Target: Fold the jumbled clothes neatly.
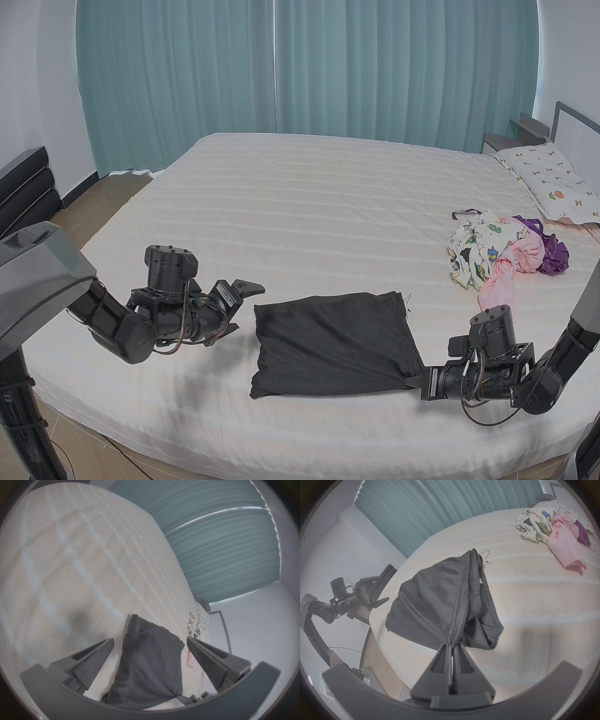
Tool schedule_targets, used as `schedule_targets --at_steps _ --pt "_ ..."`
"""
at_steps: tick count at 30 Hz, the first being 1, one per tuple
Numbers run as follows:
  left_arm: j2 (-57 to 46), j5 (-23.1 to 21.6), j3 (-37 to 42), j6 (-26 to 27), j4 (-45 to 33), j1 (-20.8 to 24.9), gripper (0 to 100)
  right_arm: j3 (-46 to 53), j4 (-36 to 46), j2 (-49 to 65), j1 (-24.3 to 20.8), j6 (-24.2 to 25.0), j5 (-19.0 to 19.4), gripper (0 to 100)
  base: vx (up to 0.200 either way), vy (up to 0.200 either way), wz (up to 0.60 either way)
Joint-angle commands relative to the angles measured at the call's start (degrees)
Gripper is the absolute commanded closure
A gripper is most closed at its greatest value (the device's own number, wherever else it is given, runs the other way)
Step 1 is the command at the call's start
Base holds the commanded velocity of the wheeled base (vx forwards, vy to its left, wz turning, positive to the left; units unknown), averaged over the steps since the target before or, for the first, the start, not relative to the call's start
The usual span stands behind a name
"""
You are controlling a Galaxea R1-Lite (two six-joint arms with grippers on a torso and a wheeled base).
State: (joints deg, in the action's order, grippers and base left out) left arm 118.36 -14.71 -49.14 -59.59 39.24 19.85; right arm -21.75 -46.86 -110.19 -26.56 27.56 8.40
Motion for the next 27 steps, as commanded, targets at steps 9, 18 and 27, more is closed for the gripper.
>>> schedule_targets --at_steps 9,18,27 --pt "13.83 0.30 -17.74 5.45 -8.66 0.90 0 -0.49 -0.25 -1.43 -0.68 0.74 0.13 100 0.000 0.000 0.00" --pt "16.11 0.39 -20.29 5.45 -9.45 0.81 100 -1.10 -0.78 -2.31 -0.77 0.83 -0.05 100 0.000 0.000 0.00" --pt "16.64 6.28 -22.58 5.01 -8.83 -0.07 100 -1.02 -4.91 -4.24 -1.47 4.25 -1.63 100 0.000 0.000 0.00"
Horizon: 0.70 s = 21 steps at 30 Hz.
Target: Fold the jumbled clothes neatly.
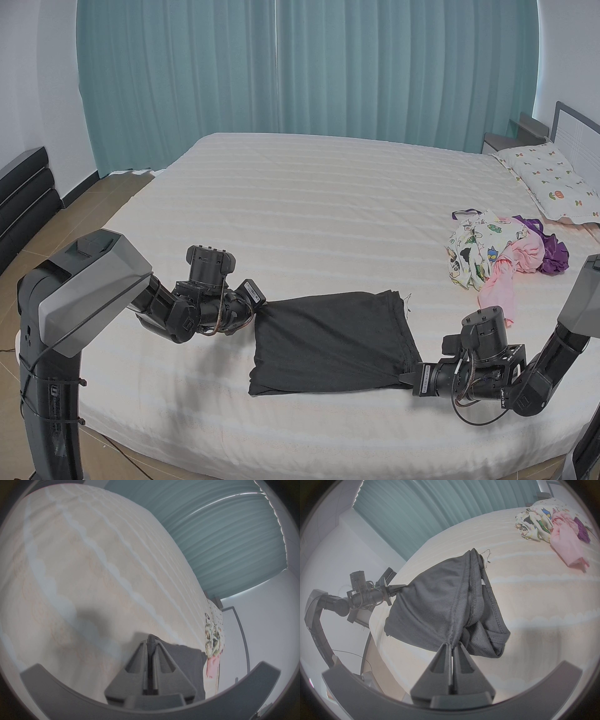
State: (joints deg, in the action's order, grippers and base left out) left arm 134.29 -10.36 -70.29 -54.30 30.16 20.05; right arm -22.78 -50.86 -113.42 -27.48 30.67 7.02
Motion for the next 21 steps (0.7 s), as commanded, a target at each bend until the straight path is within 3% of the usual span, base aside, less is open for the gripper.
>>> schedule_targets --at_steps 1,15,16,21 --pt "1.15 2.72 -1.69 -0.28 0.25 -0.28 100 0.02 -1.35 -1.01 -0.47 1.58 -0.34 100 0.000 0.000 0.00" --pt "2.38 2.54 -2.04 -0.55 0.07 -1.86 100 0.55 -1.61 -2.77 -0.91 1.76 -0.25 100 0.000 0.000 0.00" --pt "2.38 2.36 -1.96 -0.63 0.07 -2.04 0 0.46 -1.61 -2.86 -1.00 1.85 -0.25 0 0.000 0.000 0.00" --pt "2.29 2.28 -1.78 -1.25 0.16 -1.95 0 -0.16 -2.58 -2.86 -0.91 2.11 -0.17 0 0.000 0.000 0.00"
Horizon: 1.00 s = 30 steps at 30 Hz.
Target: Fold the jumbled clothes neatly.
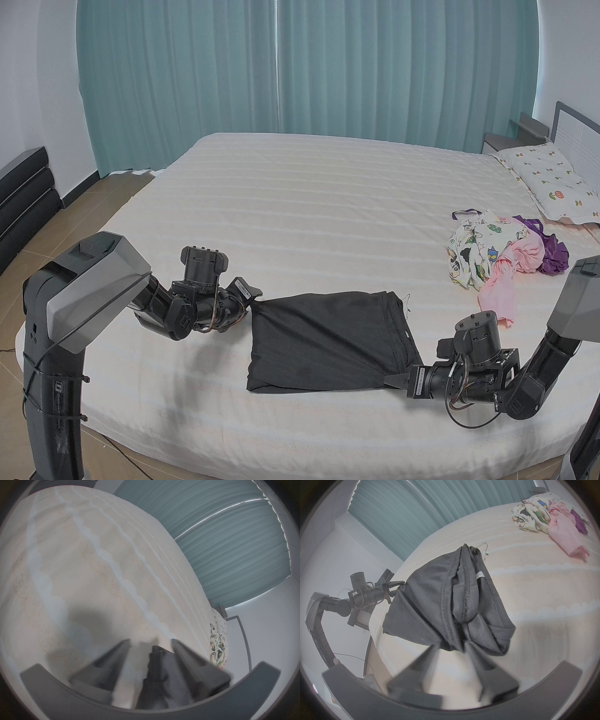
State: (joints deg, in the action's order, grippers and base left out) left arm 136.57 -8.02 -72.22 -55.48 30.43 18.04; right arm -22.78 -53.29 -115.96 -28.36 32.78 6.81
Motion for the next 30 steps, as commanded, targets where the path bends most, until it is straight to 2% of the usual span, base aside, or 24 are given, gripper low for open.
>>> schedule_targets --at_steps 1,2,4,6,10,14,18,21,23,25,30 --pt "-0.25 -0.06 0.67 -0.07 -0.11 0.06 0 0.37 -2.44 0.38 0.05 0.88 0.13 0 0.000 0.000 0.00" --pt "-0.25 -0.06 0.67 -0.07 -0.11 0.06 0 0.37 -2.44 0.38 0.05 0.88 0.13 0 0.000 0.000 0.00" --pt "-1.04 -0.06 1.64 -0.33 -0.19 -0.11 0 1.25 -5.95 1.87 0.05 4.66 -0.05 0 0.000 0.000 0.00" --pt "-2.54 -0.06 2.96 -0.33 -0.28 -0.73 0 1.78 -6.30 2.31 0.67 5.19 -0.13 0 0.000 0.000 0.00" --pt "-6.76 -1.82 7.35 -0.33 -0.02 -2.22 0 2.83 -6.39 2.58 3.92 5.19 -0.31 0 0.000 0.000 0.00" --pt "-10.62 -4.20 11.13 -0.33 -0.02 -3.36 0 4.50 -6.66 2.93 5.59 5.10 -0.40 0 0.000 0.000 0.00" --pt "-13.26 -4.46 14.03 -0.51 -0.02 -3.98 0 5.29 -6.57 3.54 6.73 5.01 -0.66 0 0.000 0.000 0.00" --pt "-17.13 -6.30 20.19 -0.42 0.25 -3.98 0 5.91 -6.57 2.58 7.17 4.40 -0.66 0 0.000 0.000 0.00" --pt "-18.53 -7.45 22.73 -0.42 0.95 -3.89 0 5.91 -6.57 2.31 7.35 4.31 -0.49 0 0.000 0.000 0.00" --pt "-20.64 -9.82 29.33 -0.33 5.08 -3.28 0 5.73 -6.66 1.17 7.35 4.05 -0.05 0 0.000 0.000 0.00" --pt "-21.08 -11.49 34.34 0.11 9.65 -2.13 0 5.82 -6.66 0.03 7.35 3.34 0.04 0 0.000 0.000 0.00"
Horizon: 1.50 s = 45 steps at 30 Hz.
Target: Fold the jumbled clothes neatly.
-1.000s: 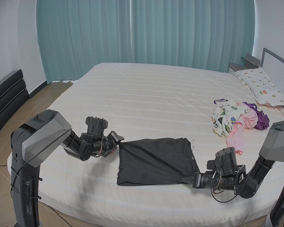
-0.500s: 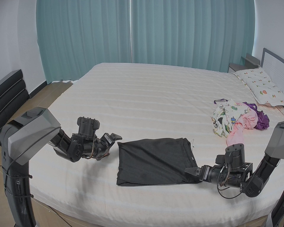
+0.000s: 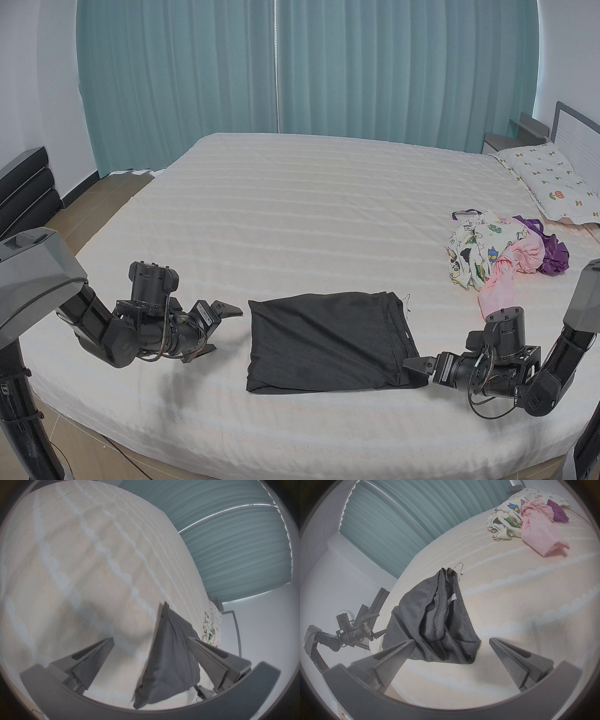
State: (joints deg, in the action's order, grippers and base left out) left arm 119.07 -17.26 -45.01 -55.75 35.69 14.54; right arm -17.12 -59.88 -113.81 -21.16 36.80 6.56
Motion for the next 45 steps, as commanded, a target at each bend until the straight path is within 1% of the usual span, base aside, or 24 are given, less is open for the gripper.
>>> schedule_targets --at_steps 1,4,6,14,20,25,26,37,45 --pt "-3.49 -2.78 8.18 0.38 5.53 1.89 0 0.15 -0.24 -2.29 0.16 -0.77 0.47 0 0.000 0.000 0.00" --pt "-3.49 -3.39 9.41 0.46 6.85 2.77 0 0.24 -0.68 -2.47 0.07 -0.68 0.74 0 0.000 0.000 0.00" --pt "-2.70 -3.57 9.15 0.55 7.11 5.23 0 0.24 -1.82 -3.00 0.07 -0.68 1.79 0 0.000 0.000 0.00" --pt "-0.15 -2.95 8.53 0.73 7.20 9.71 0 0.24 -4.10 -4.58 0.07 -0.15 1.88 0 0.000 0.000 0.00" --pt "0.82 -2.95 8.45 0.82 7.11 10.15 0 0.33 -7.80 -7.30 0.07 -0.07 1.97 0 0.000 0.000 0.00" --pt "2.14 -2.95 7.65 0.82 7.11 10.33 0 0.15 -13.16 -10.82 -0.02 0.11 2.23 0 0.000 0.000 0.00" --pt "2.31 -2.87 7.65 0.82 7.11 10.33 100 0.15 -13.68 -11.26 -0.19 0.11 2.23 100 0.000 0.000 0.00" --pt "1.52 -2.78 9.68 0.73 6.67 11.03 100 3.84 -15.35 -9.41 -0.02 0.29 1.97 100 0.000 0.000 0.00" --pt "-3.05 -2.69 13.28 0.46 6.14 10.33 100 7.89 -15.00 -3.17 -0.28 1.87 2.14 100 0.000 0.000 0.00"
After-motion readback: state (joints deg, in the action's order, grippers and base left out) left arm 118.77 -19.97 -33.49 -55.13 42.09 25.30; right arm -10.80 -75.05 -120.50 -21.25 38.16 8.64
